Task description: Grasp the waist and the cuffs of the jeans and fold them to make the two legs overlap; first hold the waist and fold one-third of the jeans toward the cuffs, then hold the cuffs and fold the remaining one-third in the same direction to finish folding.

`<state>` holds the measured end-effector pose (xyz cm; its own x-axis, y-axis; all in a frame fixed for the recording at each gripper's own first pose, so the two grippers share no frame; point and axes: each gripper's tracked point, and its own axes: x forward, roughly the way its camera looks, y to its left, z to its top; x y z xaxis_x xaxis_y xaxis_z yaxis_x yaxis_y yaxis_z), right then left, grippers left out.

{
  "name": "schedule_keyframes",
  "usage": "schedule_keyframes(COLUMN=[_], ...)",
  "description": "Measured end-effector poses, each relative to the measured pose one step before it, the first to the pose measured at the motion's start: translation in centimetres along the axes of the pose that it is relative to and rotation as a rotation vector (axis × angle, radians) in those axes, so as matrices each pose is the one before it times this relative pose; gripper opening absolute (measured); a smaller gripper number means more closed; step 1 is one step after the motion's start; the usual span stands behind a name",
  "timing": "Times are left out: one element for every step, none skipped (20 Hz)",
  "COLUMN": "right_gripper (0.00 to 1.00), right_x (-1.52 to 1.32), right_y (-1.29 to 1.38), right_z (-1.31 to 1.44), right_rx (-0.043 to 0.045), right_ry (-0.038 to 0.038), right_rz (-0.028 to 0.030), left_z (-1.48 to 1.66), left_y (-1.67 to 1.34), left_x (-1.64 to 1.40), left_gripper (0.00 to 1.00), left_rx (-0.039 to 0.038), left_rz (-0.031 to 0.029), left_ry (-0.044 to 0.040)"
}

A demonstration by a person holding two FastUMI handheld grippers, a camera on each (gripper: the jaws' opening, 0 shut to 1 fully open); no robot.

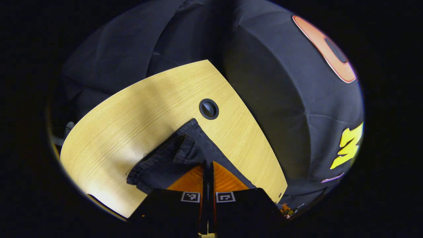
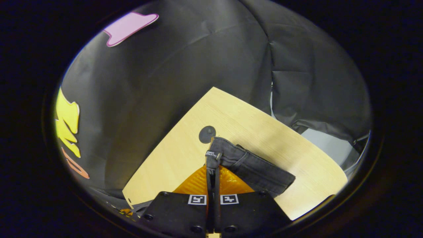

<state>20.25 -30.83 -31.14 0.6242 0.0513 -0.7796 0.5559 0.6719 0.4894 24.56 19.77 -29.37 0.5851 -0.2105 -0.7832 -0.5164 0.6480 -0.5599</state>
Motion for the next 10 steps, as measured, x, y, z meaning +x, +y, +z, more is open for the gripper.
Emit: schedule_keyframes(right_gripper=[0.01,0.01,0.01,0.01,0.01,0.01,0.04,0.02,0.12,0.11], right_x=[1.489,0.938,0.509,0.165,0.140,-0.041,0.082,0.032,0.208,0.066], right_y=[-0.123,-0.334,0.183,0.033,0.005,0.038,-0.055,-0.026,0.212,0.050], right_z=[0.027,-0.065,-0.340,-0.050,0.003,-0.024,-0.010,-0.018,0.044,0.048], right_rx=[-0.00607,-0.01381,-0.01571,-0.01712,-0.01270,-0.00816,-0.00229,0.00045,0.00507,0.00689], right_ry=[0.00164,0.00201,0.00022,0.00053,-0.00049,-0.00159,-0.00088,-0.00054,-0.00335,-0.00235], right_rz=[-0.01179,-0.02183,-0.01244,-0.01421,-0.00885,-0.00598,-0.00150,-0.00056,0.00491,0.00347], left_z=[-0.032,-0.065,-0.047,-0.068,0.031,-0.192,0.012,-0.115,-0.085,-0.015], left_y=[0.345,0.172,0.063,0.076,0.116,0.109,-0.089,-0.172,-0.012,-0.022], left_x=[0.600,0.550,0.594,0.350,0.427,0.168,0.110,0.030,0.038,-0.008], left_gripper=[0.04,0.04,0.05,0.07,0.08,0.12,0.14,0.19,0.21,0.29], left_rx=[-0.00748,-0.00996,-0.00980,-0.00670,-0.00176,0.00204,0.00060,0.00059,0.00541,0.00757], left_rz=[0.01173,0.00424,0.00231,0.00258,0.00519,0.00599,0.00094,-0.00125,-0.00304,0.00086], left_ry=[0.00506,0.00290,-0.00030,0.00074,-0.00228,0.00218,-0.00372,0.00119,0.00258,0.00238])
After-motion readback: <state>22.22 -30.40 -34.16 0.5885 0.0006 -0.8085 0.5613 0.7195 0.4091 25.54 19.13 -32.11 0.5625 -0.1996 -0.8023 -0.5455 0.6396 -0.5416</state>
